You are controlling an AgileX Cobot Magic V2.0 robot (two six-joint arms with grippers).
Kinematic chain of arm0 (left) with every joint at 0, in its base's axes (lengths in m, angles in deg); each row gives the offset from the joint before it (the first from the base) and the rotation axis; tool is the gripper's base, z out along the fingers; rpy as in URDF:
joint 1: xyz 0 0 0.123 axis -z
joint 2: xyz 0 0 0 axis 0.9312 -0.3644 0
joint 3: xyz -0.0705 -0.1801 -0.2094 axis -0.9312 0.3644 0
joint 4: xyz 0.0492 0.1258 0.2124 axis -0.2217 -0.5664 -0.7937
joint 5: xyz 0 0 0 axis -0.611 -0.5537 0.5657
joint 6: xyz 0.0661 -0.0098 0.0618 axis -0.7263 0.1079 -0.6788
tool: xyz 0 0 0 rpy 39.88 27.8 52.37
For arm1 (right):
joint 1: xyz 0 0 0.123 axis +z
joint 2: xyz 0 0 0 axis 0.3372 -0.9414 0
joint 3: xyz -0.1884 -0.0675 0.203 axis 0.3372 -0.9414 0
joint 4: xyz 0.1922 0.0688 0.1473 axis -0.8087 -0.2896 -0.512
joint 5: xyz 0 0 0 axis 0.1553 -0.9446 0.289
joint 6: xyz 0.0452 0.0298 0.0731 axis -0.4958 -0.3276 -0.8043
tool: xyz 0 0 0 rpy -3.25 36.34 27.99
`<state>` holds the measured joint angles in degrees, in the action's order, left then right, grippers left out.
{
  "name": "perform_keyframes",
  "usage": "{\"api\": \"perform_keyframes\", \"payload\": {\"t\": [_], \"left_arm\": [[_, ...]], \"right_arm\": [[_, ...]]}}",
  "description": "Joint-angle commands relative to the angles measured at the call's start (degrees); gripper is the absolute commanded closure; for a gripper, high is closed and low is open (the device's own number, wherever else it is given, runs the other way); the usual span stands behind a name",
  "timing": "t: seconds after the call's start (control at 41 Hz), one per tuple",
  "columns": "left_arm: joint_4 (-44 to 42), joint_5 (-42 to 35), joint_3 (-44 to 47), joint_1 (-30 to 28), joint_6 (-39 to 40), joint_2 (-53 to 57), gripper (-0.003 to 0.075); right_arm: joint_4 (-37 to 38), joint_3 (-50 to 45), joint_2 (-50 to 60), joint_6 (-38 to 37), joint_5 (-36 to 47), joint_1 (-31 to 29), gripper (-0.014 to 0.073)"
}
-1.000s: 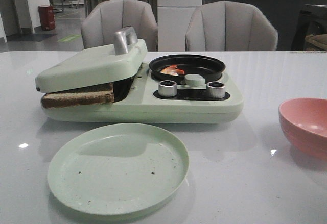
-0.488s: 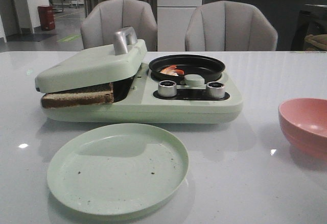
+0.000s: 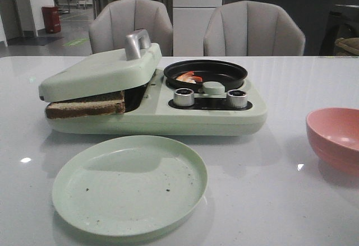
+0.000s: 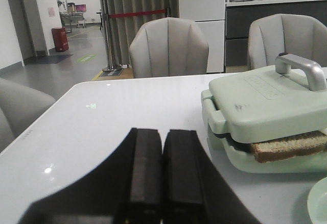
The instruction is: Make breakfast with bread and shrimp
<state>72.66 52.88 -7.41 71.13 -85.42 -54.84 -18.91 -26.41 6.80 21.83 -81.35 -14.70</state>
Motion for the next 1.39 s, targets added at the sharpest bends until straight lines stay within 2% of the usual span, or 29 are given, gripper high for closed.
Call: {"api": "perform_keyframes", "payload": {"t": [0.0, 0.732, 0.878, 1.0, 1.22, 1.366], "left_arm": [[-0.03, -4.67, 0.37, 0.36, 0.47, 1.24, 0.0621], [-0.03, -4.67, 0.37, 0.36, 0.47, 1.24, 0.0621], [-0.03, -4.67, 0.37, 0.36, 0.47, 1.24, 0.0621], [-0.03, -4.67, 0.37, 0.36, 0.47, 1.24, 0.0621], [-0.03, -4.67, 0.37, 0.36, 0.47, 1.24, 0.0621], [-0.03, -4.67, 0.37, 0.36, 0.47, 1.24, 0.0621]], "right_arm": [[0.4, 1.4, -0.29, 0.19, 3.36, 0.1, 0.0573], [0.4, 1.4, -0.29, 0.19, 3.36, 0.1, 0.0573], [2.29, -1.55, 4.07, 0.28, 5.8, -1.93, 0.0573], [3.13, -8.02, 10.58, 0.28, 14.52, -5.03, 0.0573], [2.72, -23.22, 22.93, 0.35, 40.21, -7.52, 0.0573], [2.72, -31.37, 29.1, 0.35, 50.54, -9.12, 0.0573]]}}
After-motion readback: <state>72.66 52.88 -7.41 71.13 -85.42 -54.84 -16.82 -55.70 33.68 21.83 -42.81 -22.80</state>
